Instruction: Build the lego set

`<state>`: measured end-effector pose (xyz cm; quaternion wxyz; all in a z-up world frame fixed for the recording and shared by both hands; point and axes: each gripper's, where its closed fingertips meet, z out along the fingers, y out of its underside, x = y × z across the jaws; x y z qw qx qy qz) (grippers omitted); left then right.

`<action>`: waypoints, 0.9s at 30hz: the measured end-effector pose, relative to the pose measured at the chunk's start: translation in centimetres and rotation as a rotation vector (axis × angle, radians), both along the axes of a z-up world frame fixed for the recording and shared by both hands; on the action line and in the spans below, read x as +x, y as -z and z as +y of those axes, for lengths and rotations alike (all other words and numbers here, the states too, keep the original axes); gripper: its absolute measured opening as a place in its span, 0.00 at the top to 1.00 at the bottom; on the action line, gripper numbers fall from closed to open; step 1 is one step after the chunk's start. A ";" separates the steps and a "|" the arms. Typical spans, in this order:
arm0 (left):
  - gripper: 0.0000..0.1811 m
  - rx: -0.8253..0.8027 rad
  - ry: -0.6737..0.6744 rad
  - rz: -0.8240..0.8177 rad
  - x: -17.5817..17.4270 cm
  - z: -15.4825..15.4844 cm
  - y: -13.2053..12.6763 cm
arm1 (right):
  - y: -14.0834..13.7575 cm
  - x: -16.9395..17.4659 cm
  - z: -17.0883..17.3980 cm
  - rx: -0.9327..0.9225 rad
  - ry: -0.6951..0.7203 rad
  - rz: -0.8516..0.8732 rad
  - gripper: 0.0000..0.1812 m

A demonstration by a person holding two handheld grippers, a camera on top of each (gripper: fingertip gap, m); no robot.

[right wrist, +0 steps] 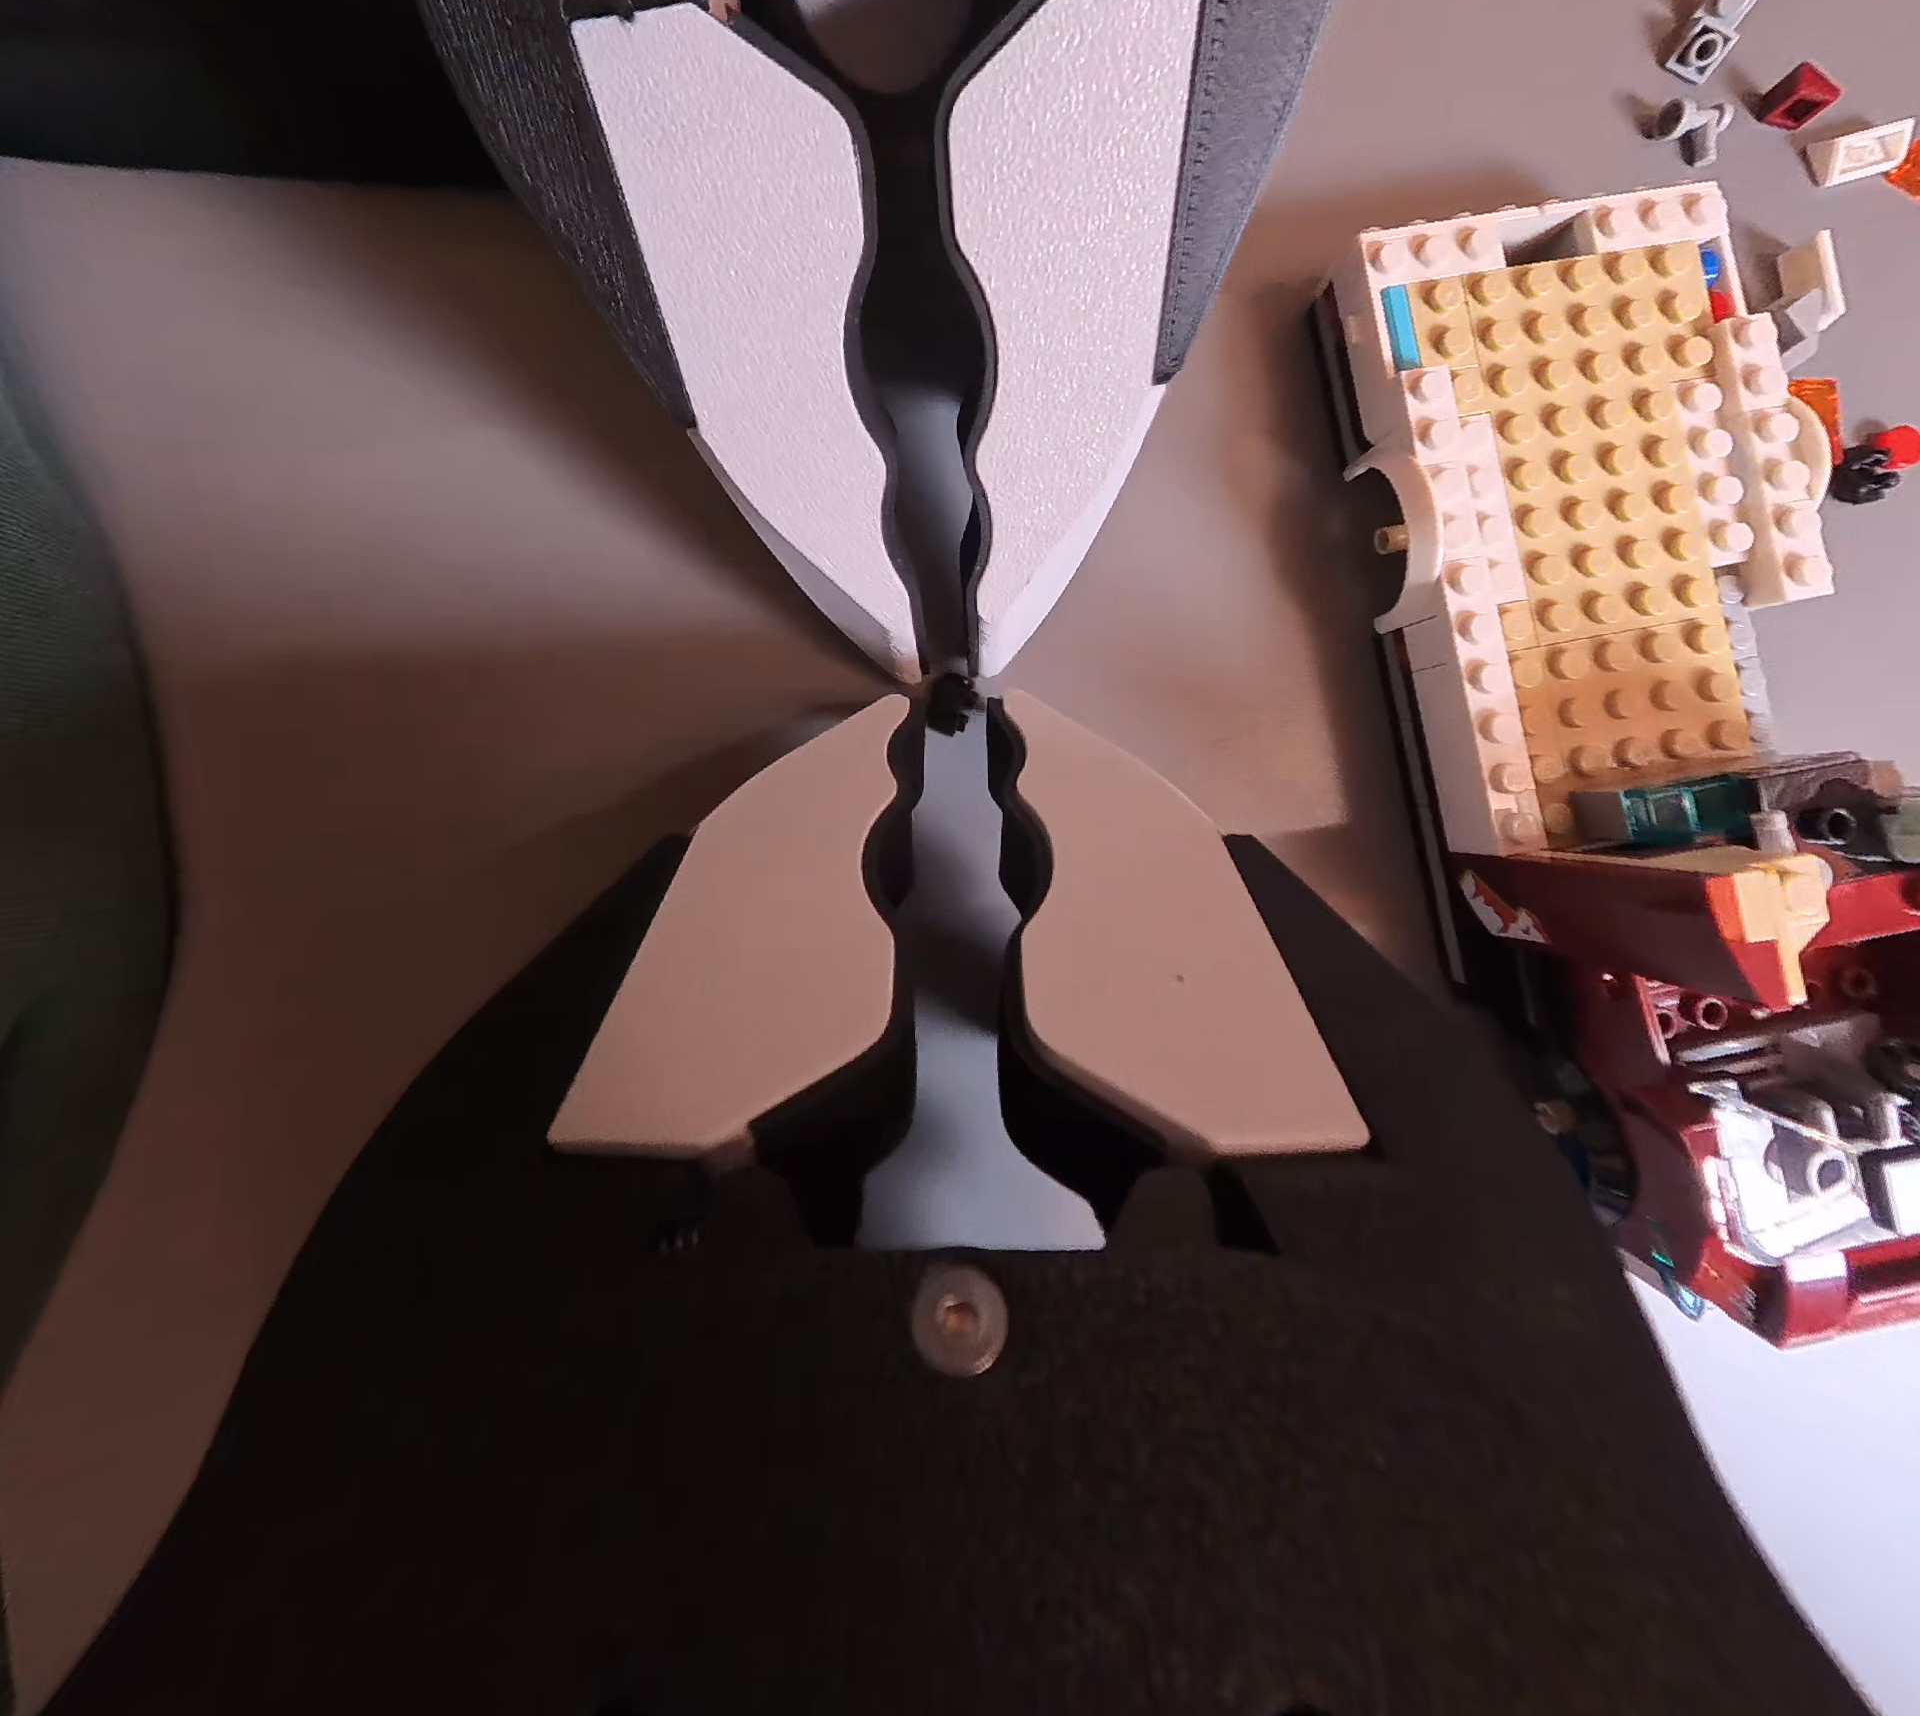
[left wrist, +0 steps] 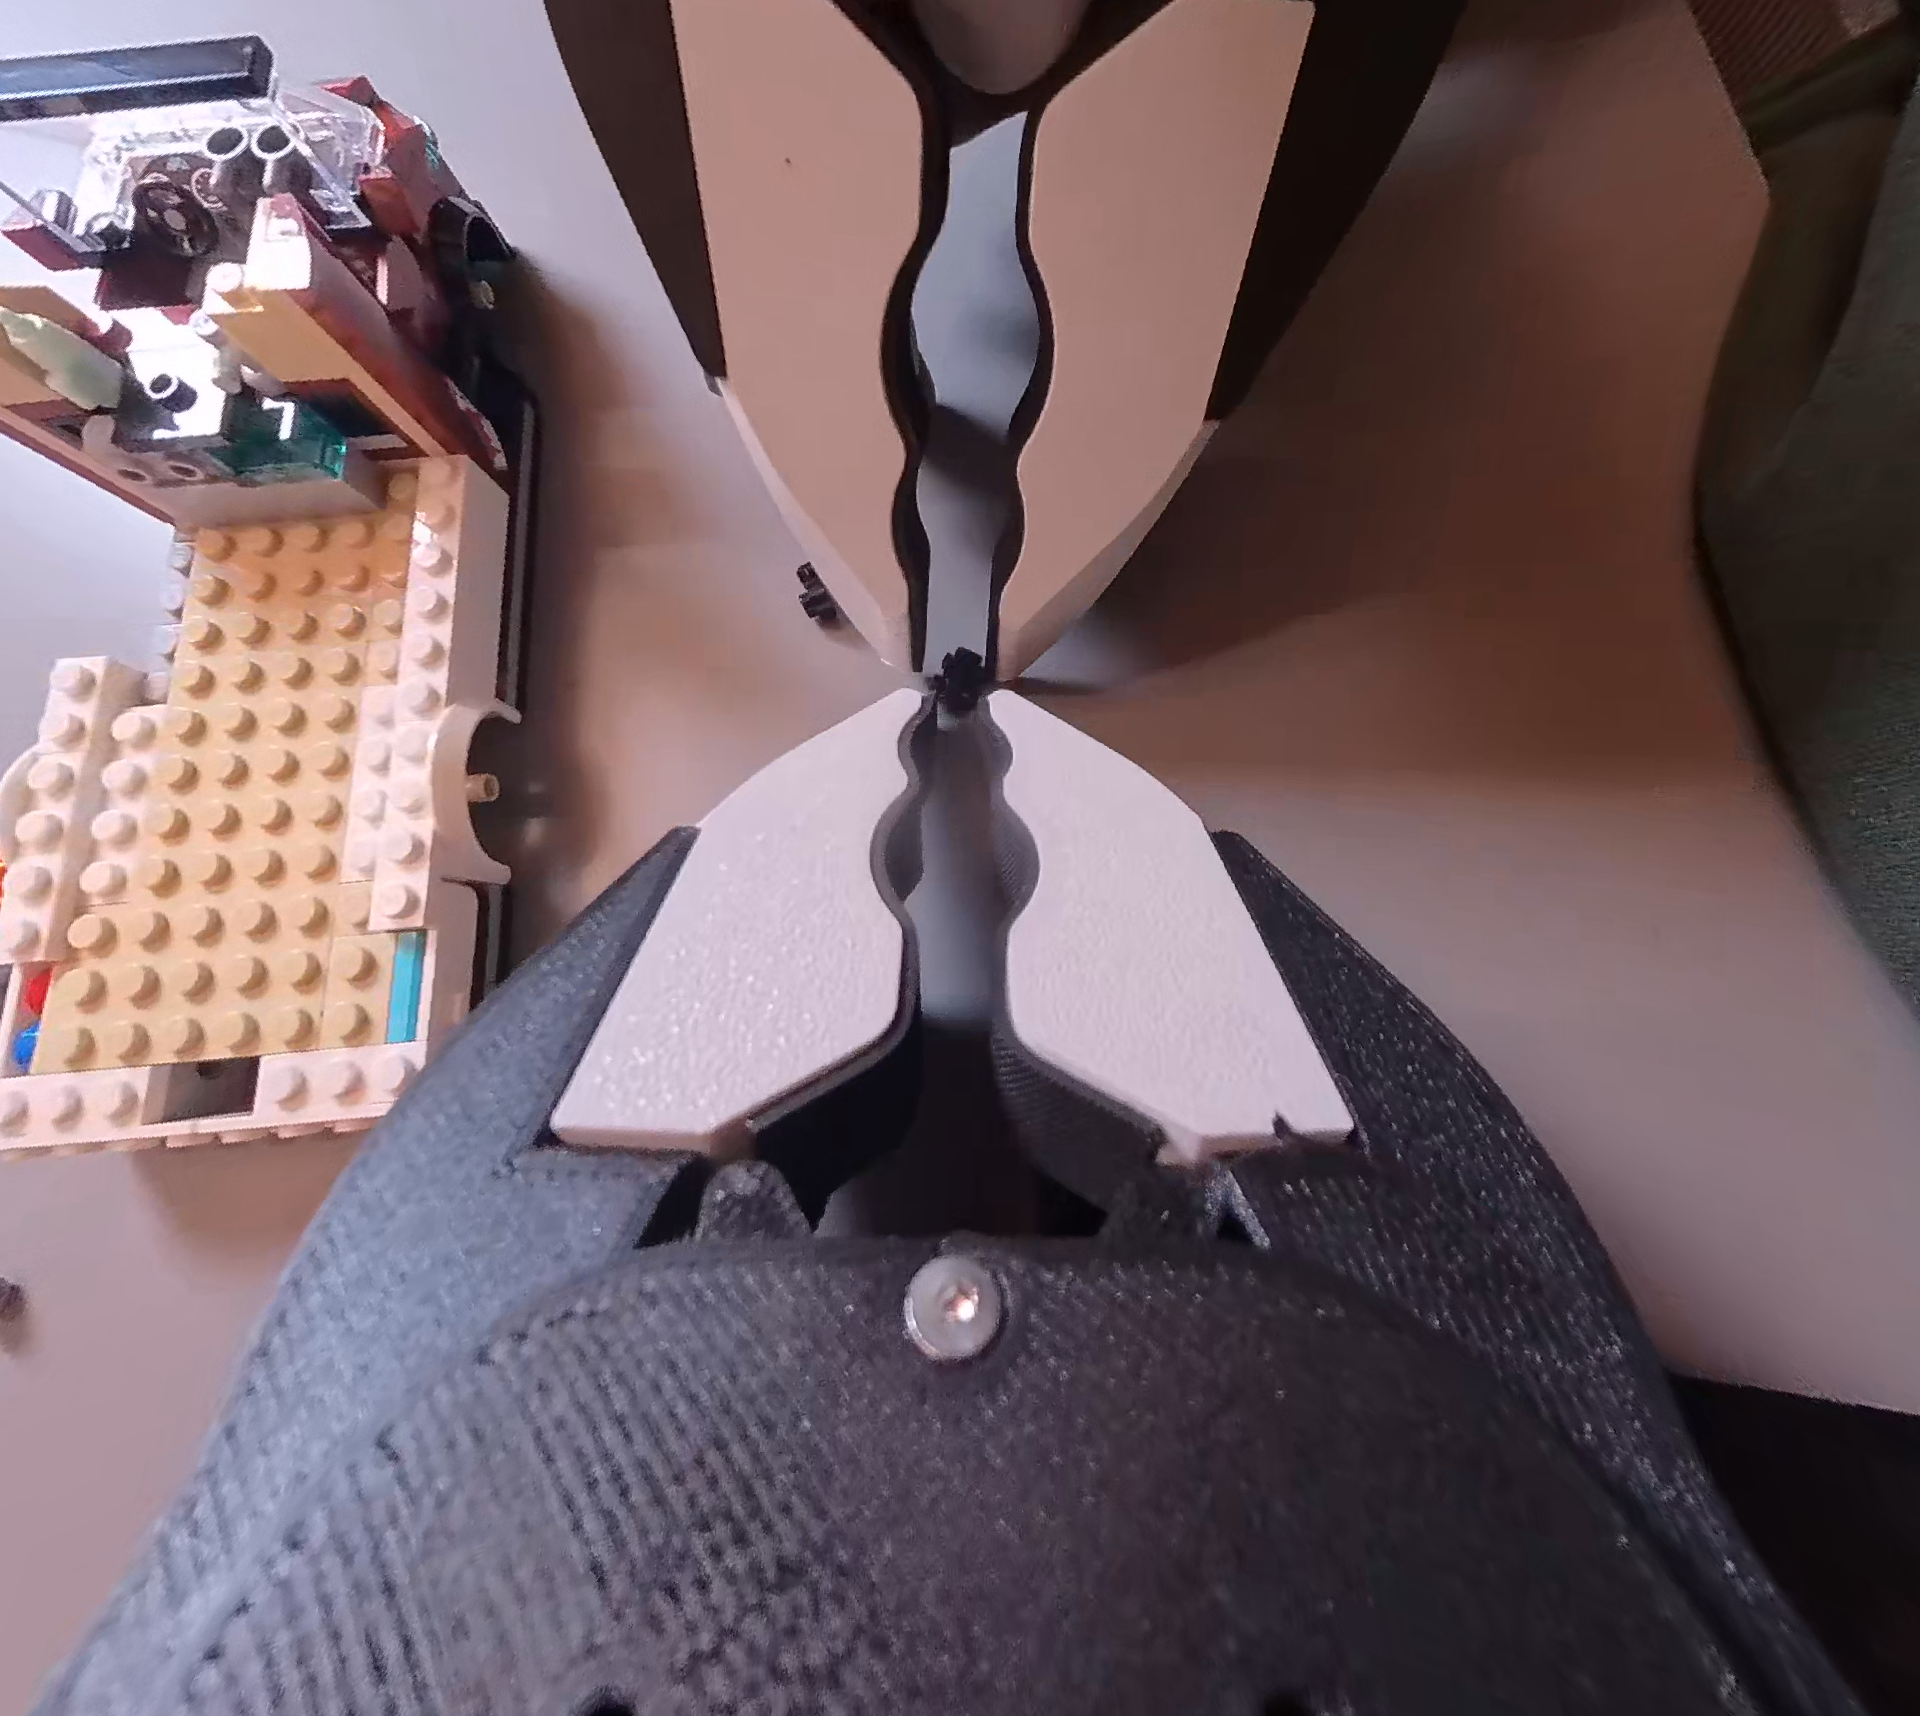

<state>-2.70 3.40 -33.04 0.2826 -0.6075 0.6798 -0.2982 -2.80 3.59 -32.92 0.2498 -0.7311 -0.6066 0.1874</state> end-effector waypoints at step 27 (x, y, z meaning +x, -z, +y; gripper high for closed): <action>0.94 -0.042 -0.052 -0.062 0.2 0.7 -0.9 | 0.3 1.9 1.9 -0.078 0.020 -0.049 0.97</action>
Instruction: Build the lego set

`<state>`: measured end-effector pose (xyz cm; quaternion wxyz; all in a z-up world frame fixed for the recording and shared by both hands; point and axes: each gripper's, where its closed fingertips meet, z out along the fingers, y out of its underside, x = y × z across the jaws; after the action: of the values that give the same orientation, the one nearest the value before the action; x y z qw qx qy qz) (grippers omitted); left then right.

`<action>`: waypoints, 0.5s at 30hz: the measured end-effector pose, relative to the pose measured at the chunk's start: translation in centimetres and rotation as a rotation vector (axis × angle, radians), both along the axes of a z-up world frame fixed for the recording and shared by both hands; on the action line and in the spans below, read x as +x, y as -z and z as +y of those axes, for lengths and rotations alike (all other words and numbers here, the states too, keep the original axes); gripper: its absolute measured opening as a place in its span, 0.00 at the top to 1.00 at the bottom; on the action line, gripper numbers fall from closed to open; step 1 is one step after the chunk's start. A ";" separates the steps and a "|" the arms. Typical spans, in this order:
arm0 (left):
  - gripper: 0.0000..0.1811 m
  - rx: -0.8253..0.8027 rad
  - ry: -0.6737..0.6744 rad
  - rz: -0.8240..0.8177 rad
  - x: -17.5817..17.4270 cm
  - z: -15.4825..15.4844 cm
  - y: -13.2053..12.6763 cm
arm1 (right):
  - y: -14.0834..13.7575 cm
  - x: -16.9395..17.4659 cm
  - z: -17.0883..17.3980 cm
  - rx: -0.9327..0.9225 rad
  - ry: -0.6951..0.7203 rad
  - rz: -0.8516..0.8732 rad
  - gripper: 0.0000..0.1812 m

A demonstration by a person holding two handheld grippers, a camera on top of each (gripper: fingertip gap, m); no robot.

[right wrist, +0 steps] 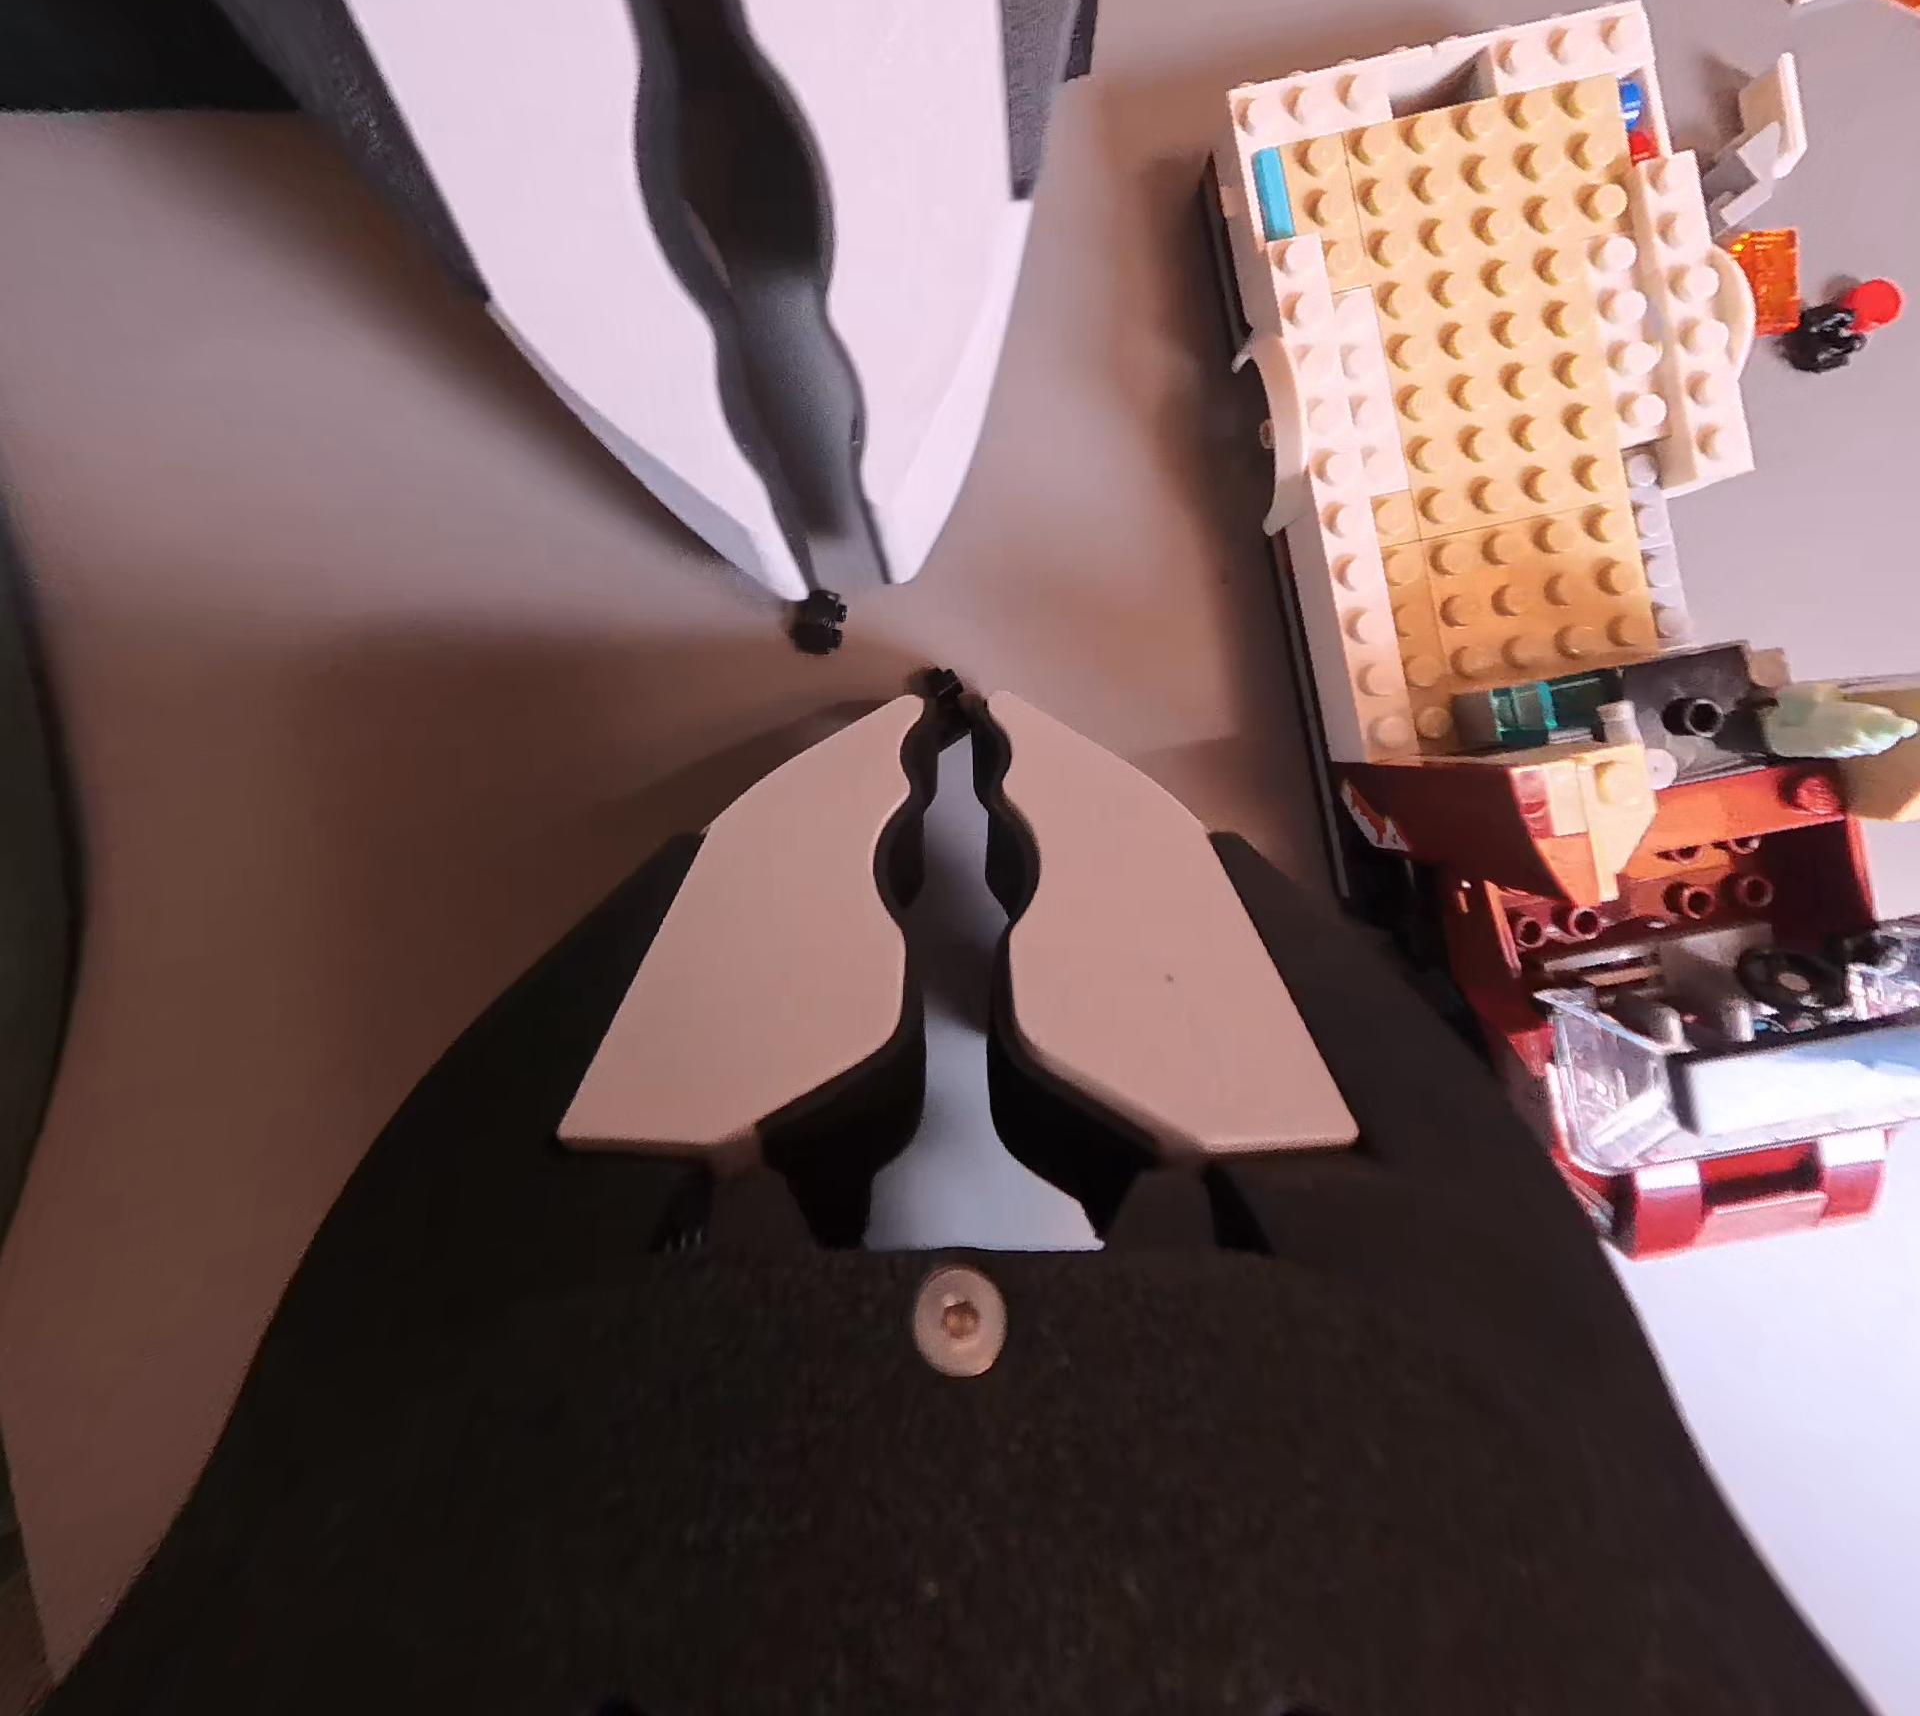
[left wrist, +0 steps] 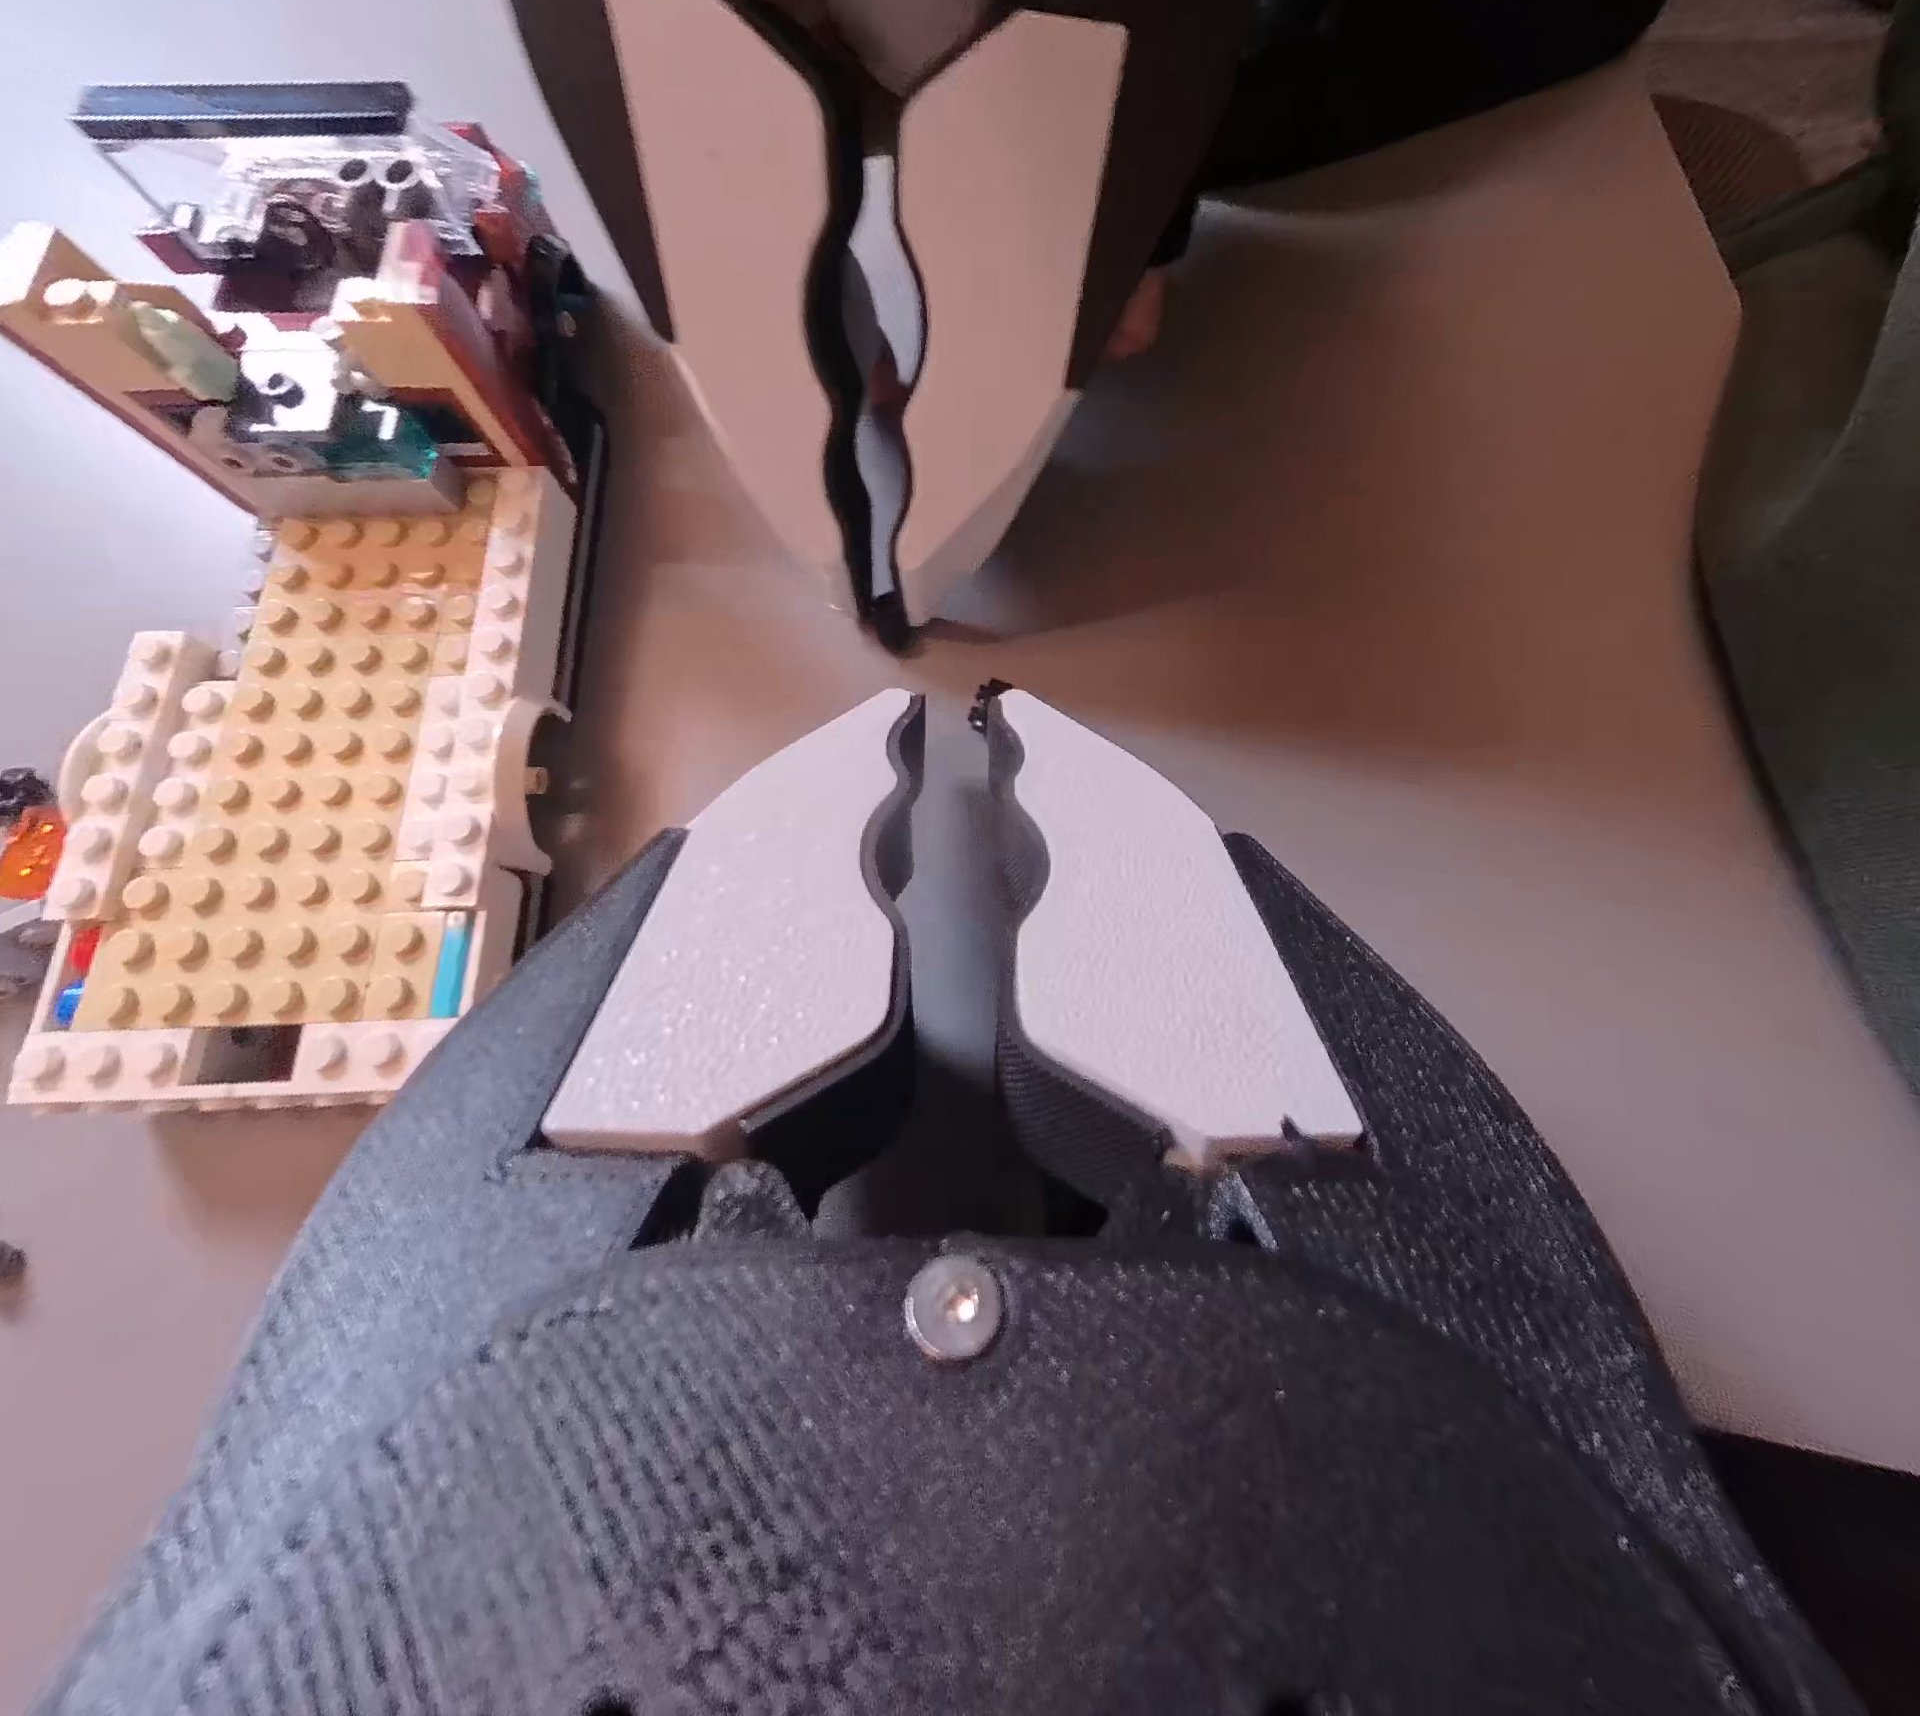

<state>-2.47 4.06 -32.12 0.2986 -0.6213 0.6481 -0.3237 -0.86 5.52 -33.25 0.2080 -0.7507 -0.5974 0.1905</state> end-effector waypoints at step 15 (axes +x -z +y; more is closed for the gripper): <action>0.91 -0.593 -0.127 -0.271 0.2 0.9 -4.5 | -5.5 -2.0 0.2 0.406 -0.106 0.292 0.98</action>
<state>-2.25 4.95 -27.67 0.2077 -0.6715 0.4403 -0.5586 -2.84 5.69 -27.74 0.4284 -0.6258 -0.6254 0.1836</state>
